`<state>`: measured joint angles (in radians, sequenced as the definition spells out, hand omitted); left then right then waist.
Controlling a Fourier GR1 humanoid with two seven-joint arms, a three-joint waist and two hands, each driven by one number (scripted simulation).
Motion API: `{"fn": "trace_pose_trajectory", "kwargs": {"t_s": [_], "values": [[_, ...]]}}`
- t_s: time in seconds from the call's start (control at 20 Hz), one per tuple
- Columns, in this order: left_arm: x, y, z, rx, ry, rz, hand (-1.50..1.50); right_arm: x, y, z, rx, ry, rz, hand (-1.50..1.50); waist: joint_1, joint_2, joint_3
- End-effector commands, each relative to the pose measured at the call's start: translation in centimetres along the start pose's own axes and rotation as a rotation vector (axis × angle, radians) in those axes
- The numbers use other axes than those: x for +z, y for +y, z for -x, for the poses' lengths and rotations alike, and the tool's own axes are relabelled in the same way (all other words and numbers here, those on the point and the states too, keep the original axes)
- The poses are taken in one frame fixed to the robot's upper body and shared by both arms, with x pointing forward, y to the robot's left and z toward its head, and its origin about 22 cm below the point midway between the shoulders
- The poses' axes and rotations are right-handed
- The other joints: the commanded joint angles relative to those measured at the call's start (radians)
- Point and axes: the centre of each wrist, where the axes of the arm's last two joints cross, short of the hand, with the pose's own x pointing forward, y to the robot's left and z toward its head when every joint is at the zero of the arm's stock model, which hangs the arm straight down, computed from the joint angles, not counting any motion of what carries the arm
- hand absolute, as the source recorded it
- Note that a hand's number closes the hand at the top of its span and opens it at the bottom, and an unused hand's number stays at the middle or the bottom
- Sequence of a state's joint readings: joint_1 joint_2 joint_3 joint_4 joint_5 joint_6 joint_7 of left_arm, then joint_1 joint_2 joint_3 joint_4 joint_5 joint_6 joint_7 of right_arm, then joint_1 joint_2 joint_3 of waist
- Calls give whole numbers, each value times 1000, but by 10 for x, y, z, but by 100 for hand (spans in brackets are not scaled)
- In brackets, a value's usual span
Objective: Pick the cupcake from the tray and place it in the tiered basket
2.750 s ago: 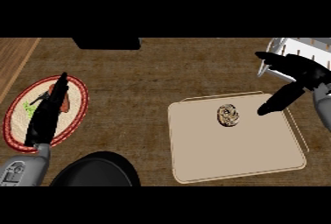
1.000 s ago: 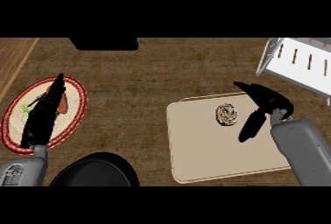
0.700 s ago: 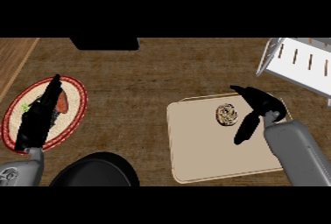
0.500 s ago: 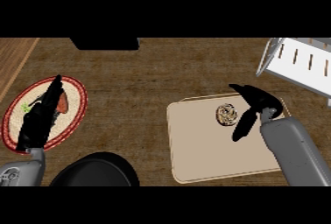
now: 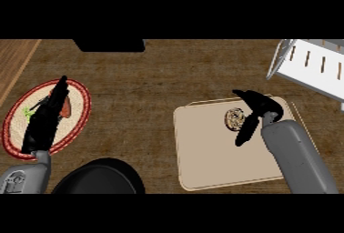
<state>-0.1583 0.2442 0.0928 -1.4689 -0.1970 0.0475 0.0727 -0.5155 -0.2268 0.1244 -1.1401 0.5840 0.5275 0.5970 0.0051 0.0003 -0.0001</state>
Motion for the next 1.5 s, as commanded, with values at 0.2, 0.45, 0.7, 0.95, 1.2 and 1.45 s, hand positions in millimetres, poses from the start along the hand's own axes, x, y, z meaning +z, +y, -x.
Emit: {"fn": "trace_pose_trajectory", "kwargs": {"t_s": [0.2,0.45,0.7,0.95,1.2,1.45], "values": [[-1,9,1,-8,14,-13,0,-3,36,2,-18,1,-63,-150,-5,-1,0],[-8,-7,-8,3,-1,1,0,-23,21,-4,77,-70,-209,150,1,2,1],[-4,-6,7,9,-1,-3,0,-17,44,-11,213,-121,-82,150,-3,0,0],[-2,-7,5,-8,6,-16,0,-20,36,1,1,-123,-97,150,-6,1,0],[-3,9,-2,9,-4,6,0,-21,3,-53,-105,-24,102,150,20,8,0],[-4,-9,-9,3,-36,46,0,-16,-32,-89,-269,167,429,150,62,24,0]]}}
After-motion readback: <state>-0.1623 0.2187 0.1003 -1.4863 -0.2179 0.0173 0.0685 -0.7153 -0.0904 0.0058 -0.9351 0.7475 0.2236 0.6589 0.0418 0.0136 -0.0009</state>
